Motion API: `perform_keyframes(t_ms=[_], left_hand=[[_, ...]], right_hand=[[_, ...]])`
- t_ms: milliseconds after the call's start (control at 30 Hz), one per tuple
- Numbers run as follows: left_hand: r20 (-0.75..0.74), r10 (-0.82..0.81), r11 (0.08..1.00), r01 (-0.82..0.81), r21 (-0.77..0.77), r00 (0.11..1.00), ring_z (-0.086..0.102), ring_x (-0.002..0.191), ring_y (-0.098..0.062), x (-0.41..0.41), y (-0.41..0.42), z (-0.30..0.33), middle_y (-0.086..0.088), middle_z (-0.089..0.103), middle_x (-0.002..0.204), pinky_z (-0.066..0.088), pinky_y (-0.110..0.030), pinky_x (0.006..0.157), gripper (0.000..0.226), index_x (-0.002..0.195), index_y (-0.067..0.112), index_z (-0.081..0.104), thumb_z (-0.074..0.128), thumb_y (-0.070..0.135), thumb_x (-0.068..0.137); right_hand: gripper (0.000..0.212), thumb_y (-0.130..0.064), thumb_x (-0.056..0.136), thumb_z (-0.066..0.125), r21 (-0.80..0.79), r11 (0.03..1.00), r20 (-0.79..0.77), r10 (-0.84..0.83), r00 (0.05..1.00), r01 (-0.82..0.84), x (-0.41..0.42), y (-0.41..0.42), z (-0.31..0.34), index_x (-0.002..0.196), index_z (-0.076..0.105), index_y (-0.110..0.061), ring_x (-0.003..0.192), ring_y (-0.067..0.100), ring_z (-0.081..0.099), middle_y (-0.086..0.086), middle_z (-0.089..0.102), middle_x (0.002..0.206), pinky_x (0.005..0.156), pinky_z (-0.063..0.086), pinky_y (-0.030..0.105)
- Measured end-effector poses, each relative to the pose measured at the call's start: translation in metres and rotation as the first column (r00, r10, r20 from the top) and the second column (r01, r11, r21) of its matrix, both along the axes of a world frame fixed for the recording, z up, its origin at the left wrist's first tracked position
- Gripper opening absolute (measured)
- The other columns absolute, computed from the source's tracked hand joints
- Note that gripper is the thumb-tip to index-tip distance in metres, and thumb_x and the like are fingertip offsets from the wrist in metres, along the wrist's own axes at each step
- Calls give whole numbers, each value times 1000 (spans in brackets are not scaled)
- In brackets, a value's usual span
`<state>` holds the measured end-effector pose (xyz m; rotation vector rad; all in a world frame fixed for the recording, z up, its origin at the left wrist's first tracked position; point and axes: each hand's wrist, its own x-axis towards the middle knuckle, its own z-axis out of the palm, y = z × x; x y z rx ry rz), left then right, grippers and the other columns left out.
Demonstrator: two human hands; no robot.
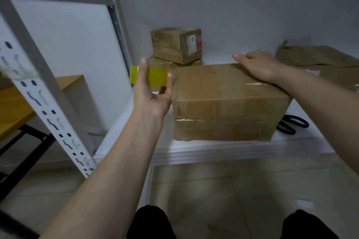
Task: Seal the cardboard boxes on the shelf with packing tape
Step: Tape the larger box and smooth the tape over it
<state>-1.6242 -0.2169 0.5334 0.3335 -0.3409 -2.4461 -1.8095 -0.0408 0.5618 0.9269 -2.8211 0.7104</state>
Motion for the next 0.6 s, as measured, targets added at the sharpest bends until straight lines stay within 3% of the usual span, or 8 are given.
perform_keyframes(t_ms=[100, 167, 233, 333, 400, 500, 600], left_hand=[[-59, -61, 996, 65, 58, 996, 66, 107, -37, 1, 4, -5, -23, 59, 122, 62, -34, 62, 72, 124, 7, 61, 89, 33, 63], [-116, -72, 995, 79, 59, 991, 66, 108, -36, 2, 6, -3, -22, 61, 122, 62, -32, 65, 79, 126, 7, 60, 88, 32, 57], [-190, -84, 994, 95, 50, 978, 65, 110, -35, 3, 6, 0, -21, 62, 123, 62, -31, 63, 84, 130, 7, 58, 89, 31, 55], [-308, -100, 992, 120, 48, 946, 64, 112, -31, 4, 5, 5, -18, 61, 126, 61, -30, 66, 89, 131, 10, 60, 91, 29, 49], [-336, -116, 989, 139, 45, 934, 61, 115, -30, 7, 4, 7, -18, 58, 130, 60, -27, 69, 90, 132, 10, 59, 90, 30, 50], [-313, -184, 981, 195, 2, 932, 56, 120, -29, 12, 2, -1, -17, 53, 137, 60, -27, 67, 100, 135, 9, 55, 95, 27, 45], [-263, -242, 970, 232, -68, 934, 53, 124, -29, 17, -2, -14, -17, 51, 140, 60, -28, 64, 119, 139, 10, 52, 102, 20, 31]], right_hand=[[55, -62, 95, 29, -46, 993, -32, -112, 993, 110, 5, 5, 2, 116, 56, -20, 115, 38, 46, 17, 47, 130, 89, 39, 43], [48, -60, 95, 31, -70, 988, -85, -143, 986, 137, 10, 8, 5, 110, 52, -19, 100, 32, 50, 13, 51, 117, 78, 38, 38], [42, -55, 97, 33, -202, 972, -208, -161, 965, 118, 17, 13, 7, 100, 51, -17, 89, 26, 49, 7, 54, 99, 73, 38, 36], [36, -44, 99, 36, -563, 826, -389, -243, 889, -21, 28, 20, 4, 84, 48, -13, 82, 25, 47, 8, 49, 87, 69, 33, 33], [37, -36, 99, 42, -696, 708, -433, -284, 855, -118, 35, 22, -7, 74, 48, -9, 80, 21, 41, 9, 43, 83, 70, 25, 27], [44, -23, 90, 61, -769, 631, -359, -297, 884, -100, 38, 24, -41, 55, 46, -1, 80, 17, 36, 8, 41, 78, 70, 22, 22], [37, -13, 83, 70, -786, 618, -218, -282, 934, 3, 41, 28, -69, 57, 46, -3, 85, 27, 47, 7, 42, 85, 75, 30, 22]])
